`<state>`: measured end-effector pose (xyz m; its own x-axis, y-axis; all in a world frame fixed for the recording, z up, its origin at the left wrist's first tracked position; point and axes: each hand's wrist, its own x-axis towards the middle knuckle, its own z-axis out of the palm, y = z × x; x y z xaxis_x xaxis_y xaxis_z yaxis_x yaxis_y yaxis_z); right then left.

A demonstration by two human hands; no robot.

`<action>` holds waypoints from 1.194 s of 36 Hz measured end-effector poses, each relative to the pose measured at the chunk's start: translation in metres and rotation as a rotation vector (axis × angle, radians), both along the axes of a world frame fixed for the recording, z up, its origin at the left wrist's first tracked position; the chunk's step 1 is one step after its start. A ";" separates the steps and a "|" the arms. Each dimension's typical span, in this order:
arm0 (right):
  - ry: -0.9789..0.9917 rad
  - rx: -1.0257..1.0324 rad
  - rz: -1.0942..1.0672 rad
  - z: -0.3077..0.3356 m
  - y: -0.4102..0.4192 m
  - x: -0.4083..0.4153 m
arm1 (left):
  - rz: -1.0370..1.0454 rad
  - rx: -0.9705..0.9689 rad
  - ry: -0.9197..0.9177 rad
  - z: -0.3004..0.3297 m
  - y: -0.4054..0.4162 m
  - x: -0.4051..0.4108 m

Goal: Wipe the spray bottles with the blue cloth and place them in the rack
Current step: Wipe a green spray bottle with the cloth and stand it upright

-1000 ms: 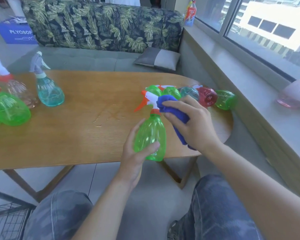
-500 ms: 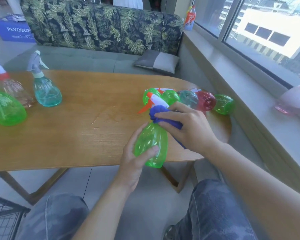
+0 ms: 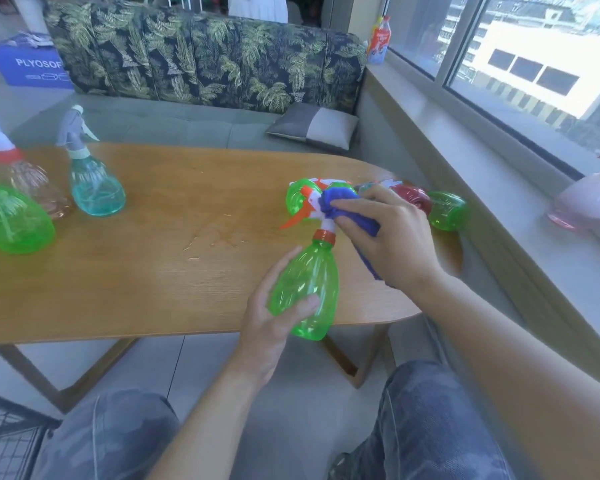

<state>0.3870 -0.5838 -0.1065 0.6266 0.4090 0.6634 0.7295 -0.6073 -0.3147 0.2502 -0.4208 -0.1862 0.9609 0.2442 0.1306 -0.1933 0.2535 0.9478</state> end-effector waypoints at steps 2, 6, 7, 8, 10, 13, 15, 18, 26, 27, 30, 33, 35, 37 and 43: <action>0.014 -0.030 0.062 -0.001 0.000 -0.003 | 0.004 0.006 -0.004 0.000 0.000 -0.001; 0.002 -0.096 0.108 -0.002 -0.003 -0.006 | 0.008 0.021 -0.003 0.000 0.001 -0.002; 0.003 -0.070 0.071 -0.001 -0.004 -0.004 | 0.000 0.018 -0.001 0.000 0.001 -0.001; 0.005 -0.036 0.033 0.000 -0.005 -0.001 | -0.008 0.018 0.001 0.000 0.001 -0.001; 0.009 -0.008 0.011 0.000 -0.006 0.001 | -0.018 0.028 0.002 -0.001 0.000 -0.001; 0.015 -0.083 0.117 -0.003 -0.004 -0.004 | -0.002 0.059 -0.002 -0.002 0.001 0.000; 0.003 -0.103 0.128 -0.003 -0.003 -0.005 | 0.000 0.068 -0.006 -0.003 0.002 0.001; -0.006 0.024 0.036 0.002 -0.001 0.000 | -0.036 0.072 -0.006 -0.001 0.001 0.000; -0.052 -0.026 0.044 0.001 0.007 -0.004 | -0.028 0.144 -0.011 -0.003 0.001 0.000; -0.049 0.017 0.013 0.002 0.007 -0.002 | -0.030 0.146 -0.011 -0.003 0.000 0.000; -0.042 0.049 -0.028 0.004 0.008 -0.001 | -0.041 0.151 -0.009 -0.003 0.000 0.001; -0.065 -0.114 0.112 0.000 0.013 -0.012 | -0.026 0.181 0.001 -0.006 0.003 0.001; -0.106 -0.220 0.188 -0.003 0.014 -0.018 | -0.015 0.192 0.001 -0.006 0.004 0.000; -0.114 -0.200 0.156 -0.002 0.014 -0.017 | -0.011 0.191 -0.004 -0.004 0.004 -0.001; -0.038 0.017 -0.025 0.001 0.007 -0.004 | -0.017 0.171 0.015 -0.003 0.006 -0.001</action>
